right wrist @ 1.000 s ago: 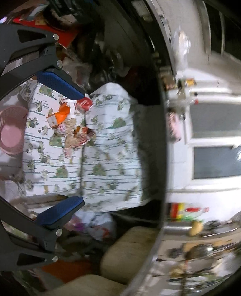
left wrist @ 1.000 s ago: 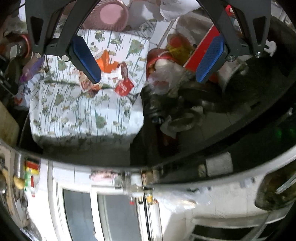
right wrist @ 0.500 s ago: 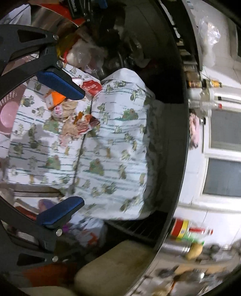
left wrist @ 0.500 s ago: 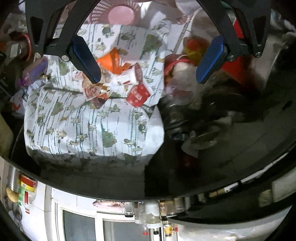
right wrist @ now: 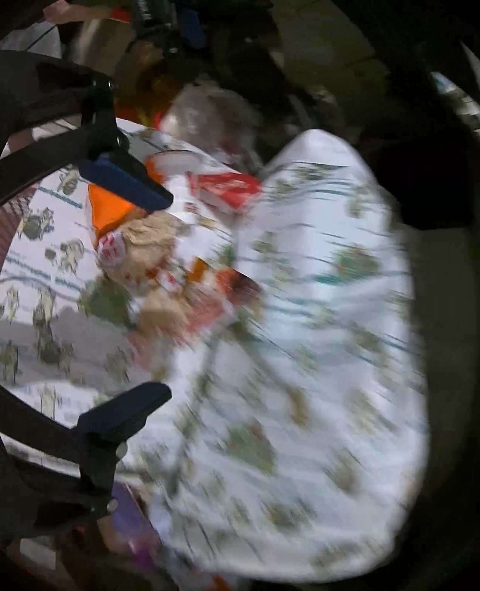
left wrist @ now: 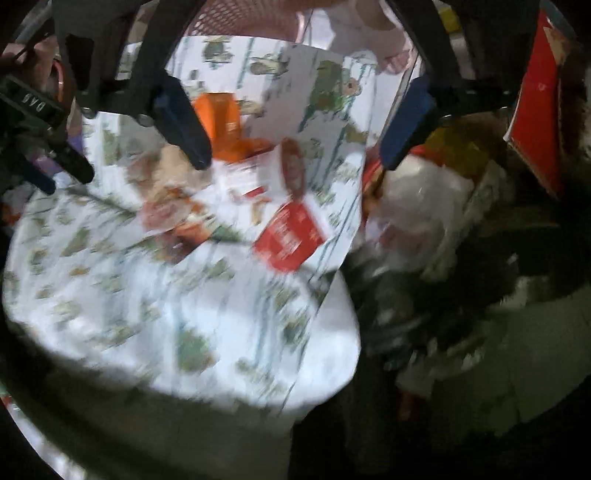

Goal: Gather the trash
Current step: 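Reach the left tool to the orange paper bag while the right tool reaches the crumpled brown wrapper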

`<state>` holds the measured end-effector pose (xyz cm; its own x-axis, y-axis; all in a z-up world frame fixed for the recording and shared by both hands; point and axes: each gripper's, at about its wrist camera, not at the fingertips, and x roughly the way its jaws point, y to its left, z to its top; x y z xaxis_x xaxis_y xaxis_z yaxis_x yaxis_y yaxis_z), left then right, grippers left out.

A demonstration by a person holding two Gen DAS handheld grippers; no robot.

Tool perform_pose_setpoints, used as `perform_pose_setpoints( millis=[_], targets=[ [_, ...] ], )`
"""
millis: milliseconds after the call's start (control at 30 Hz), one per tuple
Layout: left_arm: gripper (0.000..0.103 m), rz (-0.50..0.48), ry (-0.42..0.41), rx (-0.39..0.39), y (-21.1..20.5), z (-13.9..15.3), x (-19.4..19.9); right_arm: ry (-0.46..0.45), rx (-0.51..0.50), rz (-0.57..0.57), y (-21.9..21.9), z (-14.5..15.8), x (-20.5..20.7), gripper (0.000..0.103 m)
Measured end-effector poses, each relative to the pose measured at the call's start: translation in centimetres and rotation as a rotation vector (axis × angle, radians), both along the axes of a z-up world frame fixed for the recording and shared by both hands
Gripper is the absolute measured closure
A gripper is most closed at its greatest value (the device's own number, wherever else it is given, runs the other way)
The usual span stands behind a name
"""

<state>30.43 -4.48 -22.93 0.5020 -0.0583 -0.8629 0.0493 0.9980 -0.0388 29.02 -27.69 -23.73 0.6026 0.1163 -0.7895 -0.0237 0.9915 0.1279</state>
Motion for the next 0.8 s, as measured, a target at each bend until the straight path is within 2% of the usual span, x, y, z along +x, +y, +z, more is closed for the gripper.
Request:
perform_pose_setpoints(
  millis=[100,167,267,367,433,467,500,533,633,733,800],
  targets=[
    [0.016,0.032,0.108,-0.066,1.1,-2.7,1.8,0.110,0.060,0.020,1.0,-3.8,2.7,0.019],
    [0.023,0.058,0.178,-0.106,1.8,-4.5,2.6,0.170,0.106,0.027,1.7,-5.9,4.1,0.021],
    [0.023,0.045,0.249,-0.133,1.6,-6.6,3.1,0.253,0.129,0.016,2.6,-8.6,5.2,0.023],
    [0.023,-0.005,0.298,-0.154,0.4,-7.8,3.1,0.317,0.194,-0.008,2.5,-10.4,5.7,0.032],
    [0.023,-0.034,0.317,-0.177,-0.5,-8.3,3.0,0.354,0.252,-0.027,2.0,-11.4,5.8,0.046],
    [0.023,-0.048,0.319,-0.198,-1.1,-8.5,3.0,0.373,0.288,-0.035,1.7,-11.8,5.8,0.046],
    [0.023,-0.055,0.314,-0.211,-1.6,-8.6,3.0,0.389,0.324,-0.041,1.3,-12.2,5.7,0.048],
    [0.023,-0.060,0.308,-0.218,-2.0,-8.5,3.0,0.405,0.349,-0.048,1.0,-12.5,5.5,0.057],
    [0.023,-0.096,0.302,-0.278,-3.3,-8.4,3.2,0.425,0.398,-0.085,-0.3,-12.7,4.9,0.065],
    [0.024,-0.100,0.328,-0.341,-4.5,-8.8,3.4,0.401,0.417,-0.116,-2.1,-11.4,4.0,0.068],
    [0.033,-0.099,0.356,-0.344,-5.4,-9.4,3.4,0.376,0.380,-0.126,-3.3,-10.1,3.3,0.068]
  ],
)
